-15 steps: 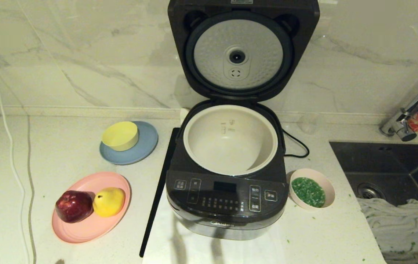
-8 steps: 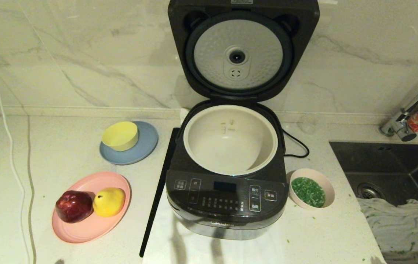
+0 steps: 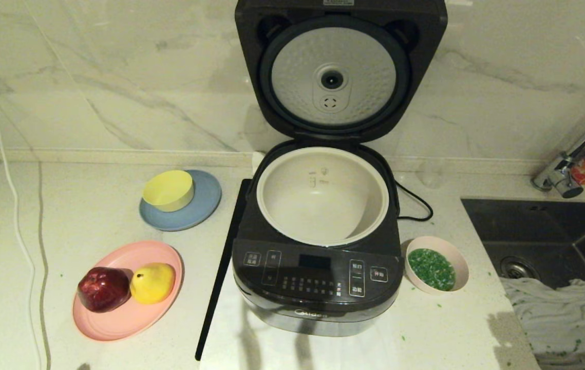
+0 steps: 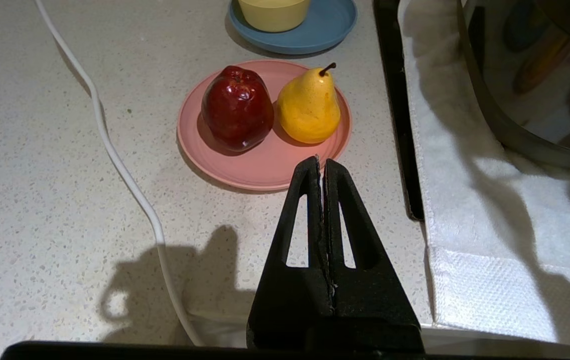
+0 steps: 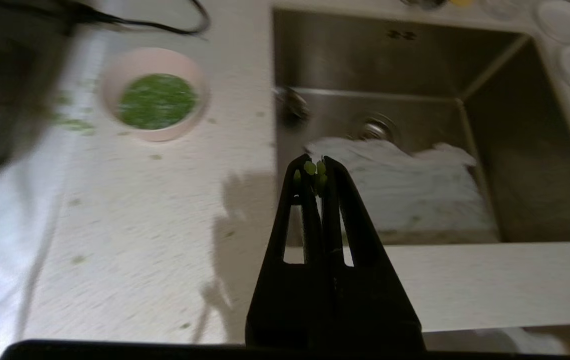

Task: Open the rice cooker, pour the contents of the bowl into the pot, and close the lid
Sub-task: Turn on the tap

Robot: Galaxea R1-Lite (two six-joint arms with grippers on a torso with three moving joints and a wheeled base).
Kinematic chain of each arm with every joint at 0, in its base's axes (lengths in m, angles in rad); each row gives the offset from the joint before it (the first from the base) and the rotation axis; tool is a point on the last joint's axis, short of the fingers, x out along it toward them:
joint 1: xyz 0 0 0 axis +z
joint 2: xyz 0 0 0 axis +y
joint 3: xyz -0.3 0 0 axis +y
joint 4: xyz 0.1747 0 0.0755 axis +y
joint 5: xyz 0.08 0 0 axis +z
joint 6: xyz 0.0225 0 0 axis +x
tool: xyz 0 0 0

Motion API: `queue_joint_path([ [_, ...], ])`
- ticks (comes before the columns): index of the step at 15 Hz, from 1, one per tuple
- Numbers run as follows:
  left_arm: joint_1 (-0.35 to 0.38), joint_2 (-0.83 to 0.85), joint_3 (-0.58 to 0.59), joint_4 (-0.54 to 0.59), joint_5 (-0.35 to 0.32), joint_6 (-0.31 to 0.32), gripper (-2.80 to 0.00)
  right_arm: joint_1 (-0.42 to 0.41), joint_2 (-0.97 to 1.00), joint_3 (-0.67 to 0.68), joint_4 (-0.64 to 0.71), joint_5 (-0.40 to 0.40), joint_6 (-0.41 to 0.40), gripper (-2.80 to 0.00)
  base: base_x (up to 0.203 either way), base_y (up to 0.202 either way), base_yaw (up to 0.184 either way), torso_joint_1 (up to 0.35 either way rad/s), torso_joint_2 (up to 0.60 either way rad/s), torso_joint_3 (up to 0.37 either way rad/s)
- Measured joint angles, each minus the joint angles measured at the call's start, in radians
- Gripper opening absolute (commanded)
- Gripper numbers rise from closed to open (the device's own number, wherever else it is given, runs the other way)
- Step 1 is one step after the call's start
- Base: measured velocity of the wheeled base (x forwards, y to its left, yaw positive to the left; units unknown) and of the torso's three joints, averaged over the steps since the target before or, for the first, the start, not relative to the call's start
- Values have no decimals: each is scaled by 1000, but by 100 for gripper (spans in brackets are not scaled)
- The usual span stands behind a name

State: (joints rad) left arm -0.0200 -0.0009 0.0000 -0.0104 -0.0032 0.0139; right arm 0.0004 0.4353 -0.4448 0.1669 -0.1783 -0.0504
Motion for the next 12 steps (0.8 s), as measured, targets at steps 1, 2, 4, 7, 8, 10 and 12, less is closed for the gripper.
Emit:
queue_joint_path([
  [1,0,0,0,0,0,0,-280,-1,81,-22,-35,-31,-10,-280,0,0,0,0,0,0],
  [2,0,0,0,0,0,0,-280,-2,161,-43,-73,-67,-18,-280,0,0,0,0,0,0],
  [4,0,0,0,0,0,0,-280,-3,314,-92,-152,-145,-42,-280,0,0,0,0,0,0],
  [7,0,0,0,0,0,0,-280,-4,521,-161,-255,-298,-72,-280,0,0,0,0,0,0],
  [8,0,0,0,0,0,0,-280,-4,586,-182,-290,-334,-82,-280,0,0,0,0,0,0],
  [10,0,0,0,0,0,0,-280,-10,724,-219,-355,-360,-100,-280,0,0,0,0,0,0],
  [12,0,0,0,0,0,-1,-280,-31,861,-259,-433,-371,-106,-280,0,0,0,0,0,0],
])
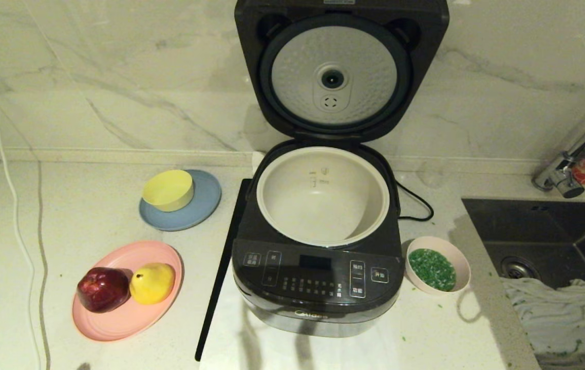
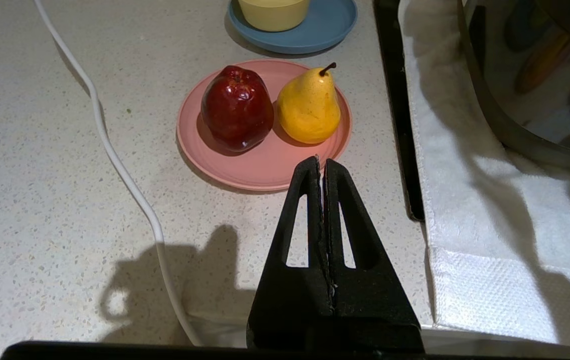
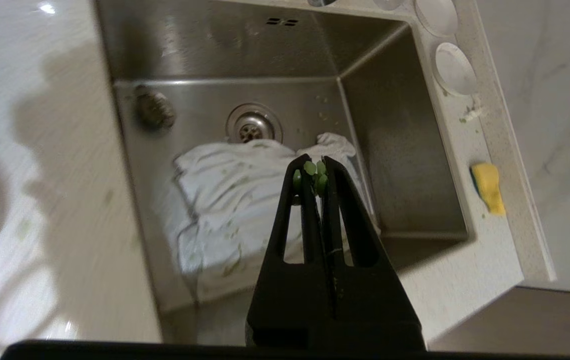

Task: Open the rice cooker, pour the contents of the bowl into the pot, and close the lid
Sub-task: Turn on the tap

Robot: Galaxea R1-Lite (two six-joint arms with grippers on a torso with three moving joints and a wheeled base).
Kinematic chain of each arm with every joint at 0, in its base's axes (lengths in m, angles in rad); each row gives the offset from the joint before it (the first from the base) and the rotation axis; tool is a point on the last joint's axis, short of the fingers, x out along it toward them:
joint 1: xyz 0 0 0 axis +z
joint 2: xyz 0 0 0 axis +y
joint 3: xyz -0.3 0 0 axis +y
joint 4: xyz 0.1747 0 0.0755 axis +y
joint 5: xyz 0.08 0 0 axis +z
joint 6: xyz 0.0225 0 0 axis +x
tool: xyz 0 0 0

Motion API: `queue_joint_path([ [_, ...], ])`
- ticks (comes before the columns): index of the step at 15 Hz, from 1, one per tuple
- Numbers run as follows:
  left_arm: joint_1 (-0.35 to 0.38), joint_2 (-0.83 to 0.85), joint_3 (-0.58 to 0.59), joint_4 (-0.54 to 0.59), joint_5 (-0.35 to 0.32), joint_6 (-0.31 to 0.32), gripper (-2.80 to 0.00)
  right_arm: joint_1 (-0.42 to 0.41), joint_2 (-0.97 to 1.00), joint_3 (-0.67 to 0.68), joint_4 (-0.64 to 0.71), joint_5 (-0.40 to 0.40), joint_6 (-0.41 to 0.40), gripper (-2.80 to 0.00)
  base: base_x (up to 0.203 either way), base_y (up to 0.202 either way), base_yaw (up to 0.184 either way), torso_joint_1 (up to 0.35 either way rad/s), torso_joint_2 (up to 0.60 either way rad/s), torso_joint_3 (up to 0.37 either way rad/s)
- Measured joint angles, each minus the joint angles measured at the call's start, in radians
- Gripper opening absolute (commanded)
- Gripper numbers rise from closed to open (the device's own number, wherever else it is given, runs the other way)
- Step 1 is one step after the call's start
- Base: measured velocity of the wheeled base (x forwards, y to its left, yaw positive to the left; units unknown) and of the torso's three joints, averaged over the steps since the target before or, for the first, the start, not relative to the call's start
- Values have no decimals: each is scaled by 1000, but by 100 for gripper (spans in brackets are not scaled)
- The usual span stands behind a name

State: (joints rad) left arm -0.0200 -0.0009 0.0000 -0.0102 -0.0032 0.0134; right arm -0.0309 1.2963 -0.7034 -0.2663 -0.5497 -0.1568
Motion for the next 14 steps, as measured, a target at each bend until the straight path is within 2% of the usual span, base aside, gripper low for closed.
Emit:
queue_joint_path([
  [4,0,0,0,0,0,1,-280,-83,269,-103,-201,-41,-35,-280,0,0,0,0,0,0],
  [7,0,0,0,0,0,1,-280,-144,421,-209,-304,-42,-43,-280,0,0,0,0,0,0],
  [14,0,0,0,0,0,0,-280,-175,670,-354,-560,-25,-95,-280,0,0,0,0,0,0],
])
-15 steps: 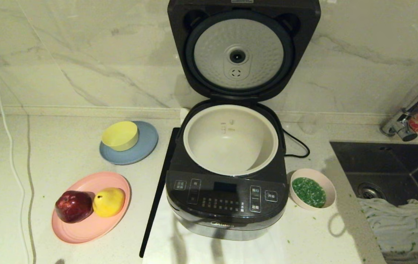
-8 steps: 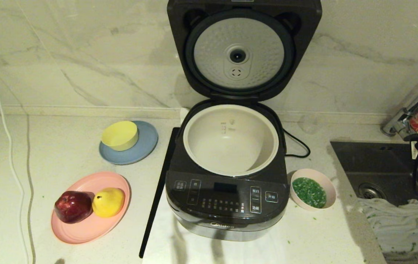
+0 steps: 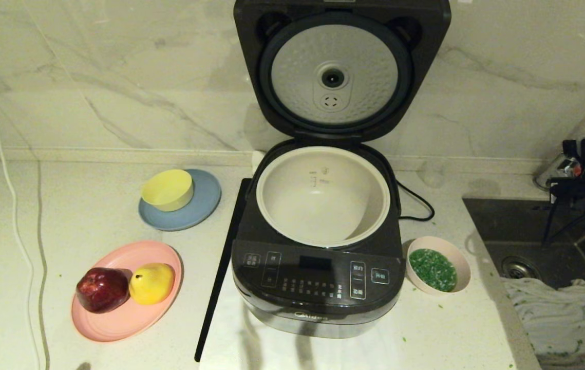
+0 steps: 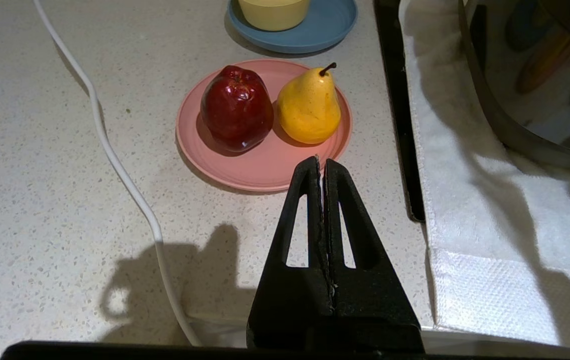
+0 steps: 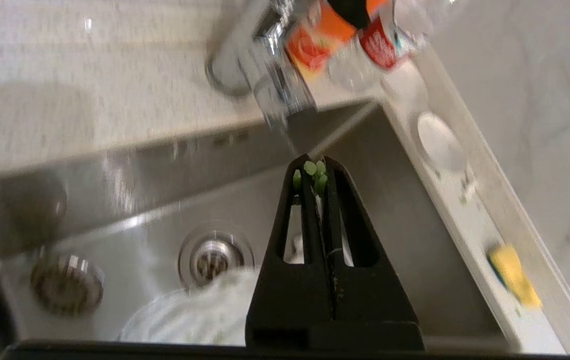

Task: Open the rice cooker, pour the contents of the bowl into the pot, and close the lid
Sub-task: Turn on the tap

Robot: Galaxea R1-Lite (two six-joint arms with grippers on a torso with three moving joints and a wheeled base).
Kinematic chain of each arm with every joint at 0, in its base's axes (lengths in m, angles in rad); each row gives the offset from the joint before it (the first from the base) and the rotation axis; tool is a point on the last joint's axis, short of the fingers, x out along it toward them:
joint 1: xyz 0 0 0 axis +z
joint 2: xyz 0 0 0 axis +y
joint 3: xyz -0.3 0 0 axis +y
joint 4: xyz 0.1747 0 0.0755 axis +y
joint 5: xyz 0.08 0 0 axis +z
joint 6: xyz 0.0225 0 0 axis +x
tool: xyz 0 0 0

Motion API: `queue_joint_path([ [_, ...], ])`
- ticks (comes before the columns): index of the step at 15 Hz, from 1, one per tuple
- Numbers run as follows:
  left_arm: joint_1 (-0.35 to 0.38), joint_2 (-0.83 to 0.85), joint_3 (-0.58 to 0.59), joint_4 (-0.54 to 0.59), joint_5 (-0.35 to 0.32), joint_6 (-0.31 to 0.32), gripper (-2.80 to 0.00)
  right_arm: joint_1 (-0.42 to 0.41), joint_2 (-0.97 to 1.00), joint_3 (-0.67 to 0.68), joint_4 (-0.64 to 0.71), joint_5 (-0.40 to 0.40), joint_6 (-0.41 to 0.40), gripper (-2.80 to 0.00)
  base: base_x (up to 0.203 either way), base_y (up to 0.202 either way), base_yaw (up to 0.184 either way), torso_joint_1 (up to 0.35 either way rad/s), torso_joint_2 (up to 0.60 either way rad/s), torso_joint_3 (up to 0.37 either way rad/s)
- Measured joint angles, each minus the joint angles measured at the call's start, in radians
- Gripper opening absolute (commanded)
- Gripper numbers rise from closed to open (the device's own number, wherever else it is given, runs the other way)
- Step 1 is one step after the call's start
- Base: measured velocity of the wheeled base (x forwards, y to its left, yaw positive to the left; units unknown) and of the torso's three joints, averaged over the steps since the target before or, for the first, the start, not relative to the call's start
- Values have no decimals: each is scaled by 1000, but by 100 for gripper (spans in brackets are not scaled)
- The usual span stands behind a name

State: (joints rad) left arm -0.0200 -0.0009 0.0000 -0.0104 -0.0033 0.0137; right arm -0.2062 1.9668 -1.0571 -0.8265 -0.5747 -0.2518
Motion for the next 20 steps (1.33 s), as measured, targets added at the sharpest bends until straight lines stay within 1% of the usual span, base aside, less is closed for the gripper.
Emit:
queue_joint_path([
  [5,0,0,0,0,0,1,-280,-22,135,-79,-178,0,-70,-280,0,0,0,0,0,0],
  [12,0,0,0,0,0,1,-280,-60,211,-188,-176,4,-91,-280,0,0,0,0,0,0],
  [20,0,0,0,0,0,0,-280,-62,265,-210,-179,17,-88,-280,0,0,0,0,0,0],
])
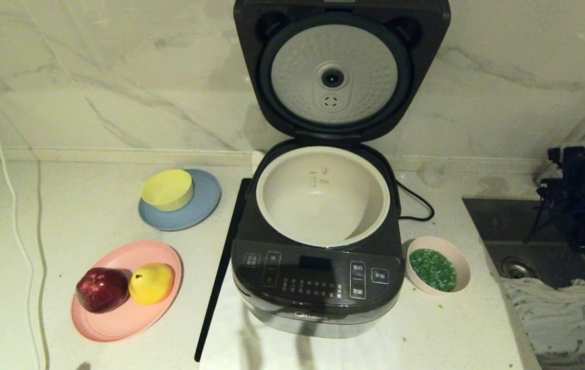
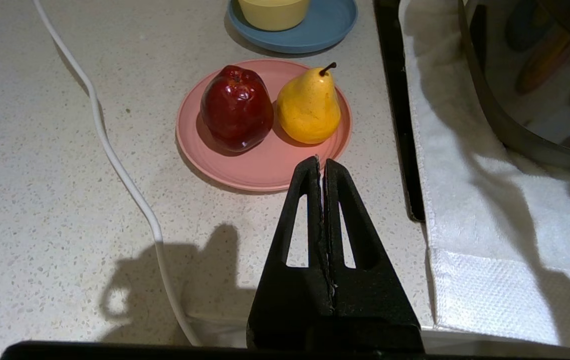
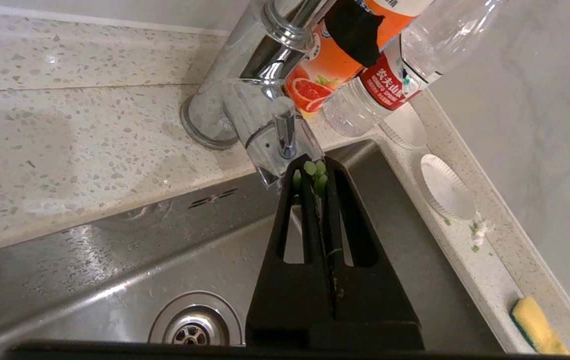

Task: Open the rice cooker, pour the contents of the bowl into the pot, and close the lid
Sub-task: Turn on the tap

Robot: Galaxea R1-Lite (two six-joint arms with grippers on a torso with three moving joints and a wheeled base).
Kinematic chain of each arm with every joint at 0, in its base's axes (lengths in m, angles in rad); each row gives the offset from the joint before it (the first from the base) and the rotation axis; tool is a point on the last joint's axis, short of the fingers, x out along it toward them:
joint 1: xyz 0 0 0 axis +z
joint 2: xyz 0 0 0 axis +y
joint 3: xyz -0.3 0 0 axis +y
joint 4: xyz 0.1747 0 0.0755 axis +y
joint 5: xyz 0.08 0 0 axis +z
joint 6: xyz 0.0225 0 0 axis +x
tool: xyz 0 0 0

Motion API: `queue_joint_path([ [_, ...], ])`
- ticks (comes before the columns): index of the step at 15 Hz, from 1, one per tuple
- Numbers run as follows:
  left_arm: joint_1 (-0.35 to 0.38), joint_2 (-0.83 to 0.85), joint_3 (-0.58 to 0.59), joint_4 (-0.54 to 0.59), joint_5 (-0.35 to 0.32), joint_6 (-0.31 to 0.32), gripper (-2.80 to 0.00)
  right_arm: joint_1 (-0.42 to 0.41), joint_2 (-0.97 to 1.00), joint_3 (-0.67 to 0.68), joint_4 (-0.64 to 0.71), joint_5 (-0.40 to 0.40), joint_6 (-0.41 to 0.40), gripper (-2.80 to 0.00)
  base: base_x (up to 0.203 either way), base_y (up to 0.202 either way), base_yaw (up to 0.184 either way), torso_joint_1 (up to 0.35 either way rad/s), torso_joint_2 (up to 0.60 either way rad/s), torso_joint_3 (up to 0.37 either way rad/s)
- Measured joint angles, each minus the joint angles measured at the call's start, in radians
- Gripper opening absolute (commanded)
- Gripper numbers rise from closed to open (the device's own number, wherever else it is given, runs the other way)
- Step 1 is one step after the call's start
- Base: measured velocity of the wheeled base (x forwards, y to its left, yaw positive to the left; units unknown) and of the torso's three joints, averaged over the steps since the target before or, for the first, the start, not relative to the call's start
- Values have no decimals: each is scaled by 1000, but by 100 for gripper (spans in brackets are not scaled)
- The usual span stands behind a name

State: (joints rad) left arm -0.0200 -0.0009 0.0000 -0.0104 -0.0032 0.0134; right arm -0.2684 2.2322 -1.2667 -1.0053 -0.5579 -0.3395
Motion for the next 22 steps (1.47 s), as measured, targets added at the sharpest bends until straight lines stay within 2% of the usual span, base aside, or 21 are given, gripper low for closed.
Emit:
queue_joint_path([
  [10,0,0,0,0,0,0,-280,1,2,19,-11,-2,28,-280,0,0,0,0,0,0],
  [14,0,0,0,0,0,0,-280,29,-41,25,-11,0,29,-280,0,0,0,0,0,0],
  [22,0,0,0,0,0,0,-280,35,34,-168,24,-3,16,-280,0,0,0,0,0,0],
])
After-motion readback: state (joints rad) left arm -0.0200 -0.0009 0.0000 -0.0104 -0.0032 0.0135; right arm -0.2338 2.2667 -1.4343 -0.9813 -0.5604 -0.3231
